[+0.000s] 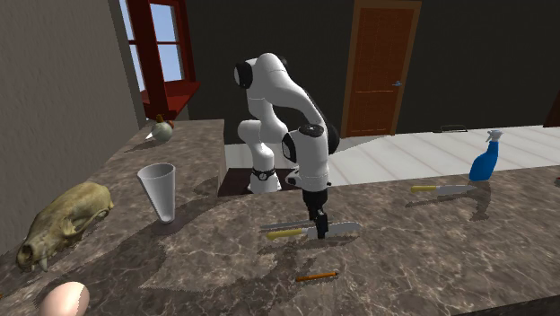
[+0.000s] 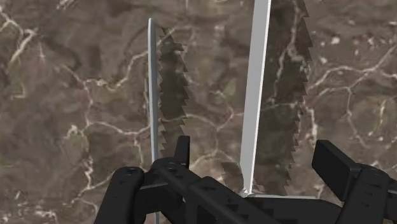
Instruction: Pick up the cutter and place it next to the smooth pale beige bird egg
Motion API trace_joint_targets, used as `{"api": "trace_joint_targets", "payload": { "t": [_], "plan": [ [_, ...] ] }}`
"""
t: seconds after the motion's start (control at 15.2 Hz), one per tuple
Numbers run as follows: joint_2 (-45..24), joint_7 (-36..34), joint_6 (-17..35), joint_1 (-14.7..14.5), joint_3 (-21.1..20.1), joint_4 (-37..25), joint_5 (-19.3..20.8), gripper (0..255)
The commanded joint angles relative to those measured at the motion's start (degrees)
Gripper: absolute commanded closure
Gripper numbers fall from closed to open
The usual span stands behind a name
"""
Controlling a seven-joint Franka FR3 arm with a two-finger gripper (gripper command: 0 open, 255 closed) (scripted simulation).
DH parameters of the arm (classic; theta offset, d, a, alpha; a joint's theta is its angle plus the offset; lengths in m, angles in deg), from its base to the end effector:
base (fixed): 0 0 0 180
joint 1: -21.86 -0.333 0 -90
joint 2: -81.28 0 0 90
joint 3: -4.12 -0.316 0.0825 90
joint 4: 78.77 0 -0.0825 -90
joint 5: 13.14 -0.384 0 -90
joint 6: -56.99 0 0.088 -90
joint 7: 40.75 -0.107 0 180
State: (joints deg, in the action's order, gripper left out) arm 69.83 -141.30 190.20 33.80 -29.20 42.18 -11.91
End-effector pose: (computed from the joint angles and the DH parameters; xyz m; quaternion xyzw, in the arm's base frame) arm 0.5353 0.2026 0.3409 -0.7705 0.6353 0.0291 0.0433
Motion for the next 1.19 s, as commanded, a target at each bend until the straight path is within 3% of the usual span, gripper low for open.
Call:
{"api": "trace_joint_targets", "payload": {
  "t": [0.0,0.59,0.66,1.12],
  "plan": [
    [-1.05,-0.54,1.36,-0.28,0.23,0.41,0.78,0],
    [-1.38,-0.7,1.74,-0.38,0.31,0.51,1.02,0],
    [-1.38,-0.7,1.74,-0.38,0.31,0.51,1.02,255],
    [-1.38,-0.7,1.74,-0.38,0.31,0.52,1.02,255]
  ]
}}
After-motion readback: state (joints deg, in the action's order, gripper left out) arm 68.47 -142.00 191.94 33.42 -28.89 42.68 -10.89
